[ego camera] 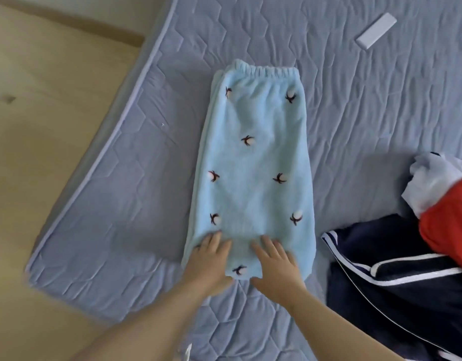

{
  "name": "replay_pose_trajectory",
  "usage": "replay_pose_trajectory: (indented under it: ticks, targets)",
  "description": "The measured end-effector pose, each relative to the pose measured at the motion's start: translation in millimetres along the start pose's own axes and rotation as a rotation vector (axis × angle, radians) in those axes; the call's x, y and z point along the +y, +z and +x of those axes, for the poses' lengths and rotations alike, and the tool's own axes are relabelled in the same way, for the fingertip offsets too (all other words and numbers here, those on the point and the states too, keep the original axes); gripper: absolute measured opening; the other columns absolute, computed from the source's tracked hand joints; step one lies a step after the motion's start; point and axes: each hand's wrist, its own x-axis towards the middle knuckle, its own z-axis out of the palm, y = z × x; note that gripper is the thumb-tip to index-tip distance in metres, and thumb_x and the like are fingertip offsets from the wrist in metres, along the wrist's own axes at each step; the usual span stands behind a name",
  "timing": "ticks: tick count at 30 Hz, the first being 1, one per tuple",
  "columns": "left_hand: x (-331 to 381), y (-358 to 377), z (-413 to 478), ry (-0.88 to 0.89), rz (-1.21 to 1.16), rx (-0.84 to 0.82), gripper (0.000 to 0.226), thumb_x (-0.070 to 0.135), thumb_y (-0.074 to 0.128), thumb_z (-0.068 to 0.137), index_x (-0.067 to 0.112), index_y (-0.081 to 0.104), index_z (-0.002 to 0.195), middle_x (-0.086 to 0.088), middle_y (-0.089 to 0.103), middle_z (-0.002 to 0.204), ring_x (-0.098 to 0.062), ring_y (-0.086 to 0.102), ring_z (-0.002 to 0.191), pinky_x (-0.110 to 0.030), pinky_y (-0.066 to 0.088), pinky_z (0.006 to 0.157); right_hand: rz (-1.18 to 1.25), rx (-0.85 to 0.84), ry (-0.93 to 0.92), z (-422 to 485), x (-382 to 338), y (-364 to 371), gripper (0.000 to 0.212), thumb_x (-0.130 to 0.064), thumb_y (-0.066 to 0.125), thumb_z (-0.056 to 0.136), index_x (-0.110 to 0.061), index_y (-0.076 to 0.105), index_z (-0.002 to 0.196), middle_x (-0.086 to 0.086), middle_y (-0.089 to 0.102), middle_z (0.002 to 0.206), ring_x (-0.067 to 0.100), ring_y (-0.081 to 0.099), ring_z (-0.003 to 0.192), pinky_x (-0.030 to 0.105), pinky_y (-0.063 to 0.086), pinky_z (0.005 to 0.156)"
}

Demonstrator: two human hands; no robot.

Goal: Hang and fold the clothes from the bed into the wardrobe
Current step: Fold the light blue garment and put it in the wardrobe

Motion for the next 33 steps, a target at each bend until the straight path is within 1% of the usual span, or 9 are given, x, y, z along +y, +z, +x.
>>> replay_pose_trajectory:
  ticks: [5,7,9,12,14,17,24,29,33]
  targets:
    - [-3.7,34.4,12.5,-0.026,0.304,0.088,0.085,0.025,0.054,0.089,0.017,-0.005,0.149,-0.016,-0.010,0.156,-0.031,0.001,0.144,-0.041,0.010,0.115,-0.273,0.065,0.003,17.8,12.3,35.0,0.095,-0.043,0.056,0.087,-0.025,-0.015,0.147,0.005,-0.021,0.155,0.028,-0.013,0.144,0.041,0.003,0.115]
    - [-7.5,37.7,15.0,0.032,0.404,0.280,0.073,0.022,0.063,0.083,0.018,0.028,0.146,-0.020,0.026,0.150,-0.030,0.035,0.135,-0.035,0.035,0.107,-0.338,0.131,-0.008,23.2,17.8,39.9,0.089,-0.032,0.052,0.092,-0.026,-0.017,0.147,0.005,-0.019,0.156,0.028,-0.009,0.144,0.040,0.005,0.115]
    - [-11.9,34.6,16.8,0.129,0.475,0.409,0.058,0.020,0.085,0.054,0.019,0.070,0.110,-0.012,0.069,0.110,-0.020,0.069,0.092,-0.026,0.056,0.069,-0.373,0.198,-0.046,25.9,24.3,39.8,0.081,-0.020,0.048,0.093,-0.027,-0.011,0.148,0.005,-0.008,0.158,0.026,0.001,0.145,0.039,0.012,0.113]
    - [-10.4,16.9,12.2,0.114,0.442,0.420,0.039,0.012,0.087,0.044,0.017,0.075,0.081,-0.002,0.071,0.076,-0.016,0.068,0.061,-0.022,0.051,0.045,-0.306,0.306,-0.054,23.5,25.2,30.0,0.062,-0.009,0.043,0.091,-0.025,0.021,0.147,0.004,0.029,0.151,0.024,0.034,0.133,0.033,0.026,0.102]
    - [-4.9,0.6,7.7,0.004,0.323,0.293,0.027,0.005,0.067,0.073,0.014,0.065,0.099,-0.004,0.067,0.094,-0.022,0.066,0.084,-0.029,0.050,0.062,-0.222,0.328,-0.006,19.6,18.2,17.0,0.047,-0.003,0.046,0.084,-0.021,0.047,0.127,0.003,0.056,0.126,0.025,0.050,0.110,0.030,0.033,0.088]
    - [-6.7,-11.3,-1.0,-0.060,0.164,0.135,0.026,0.008,0.044,0.088,0.018,0.056,0.109,-0.008,0.061,0.112,-0.030,0.059,0.103,-0.034,0.045,0.076,-0.146,0.283,0.029,2.3,7.6,-6.9,0.033,-0.003,0.049,0.080,-0.017,0.057,0.108,0.007,0.064,0.102,0.028,0.054,0.098,0.030,0.033,0.074]
    - [0.4,-22.6,-92.4,-0.016,-0.043,-0.193,0.012,0.011,0.051,0.081,0.019,0.056,0.088,-0.012,0.062,0.101,-0.030,0.058,0.097,-0.030,0.039,0.062,0.032,-0.007,0.053,-97.7,0.3,-4.9,0.035,-0.012,0.043,0.080,-0.026,0.058,0.110,0.005,0.063,0.109,0.029,0.056,0.100,0.026,0.035,0.069]
    - [7.8,-3.3,-137.6,0.041,-0.038,-0.577,0.029,0.020,0.062,0.080,0.013,0.060,0.109,-0.007,0.060,0.097,-0.018,0.051,0.084,-0.029,0.041,0.071,0.070,-0.300,0.106,-157.7,-5.1,23.9,0.037,-0.016,0.045,0.077,-0.026,0.057,0.111,0.004,0.059,0.119,0.029,0.055,0.109,0.027,0.038,0.075]
    - [10.7,-27.6,-142.7,0.044,-0.043,-0.586,0.027,0.018,0.063,0.080,0.012,0.061,0.106,0.000,0.055,0.092,-0.016,0.051,0.086,-0.023,0.040,0.066,0.171,-0.331,0.129,-166.4,-6.6,17.1,0.038,-0.018,0.043,0.079,-0.023,0.057,0.114,0.007,0.056,0.125,0.030,0.052,0.113,0.031,0.044,0.088]
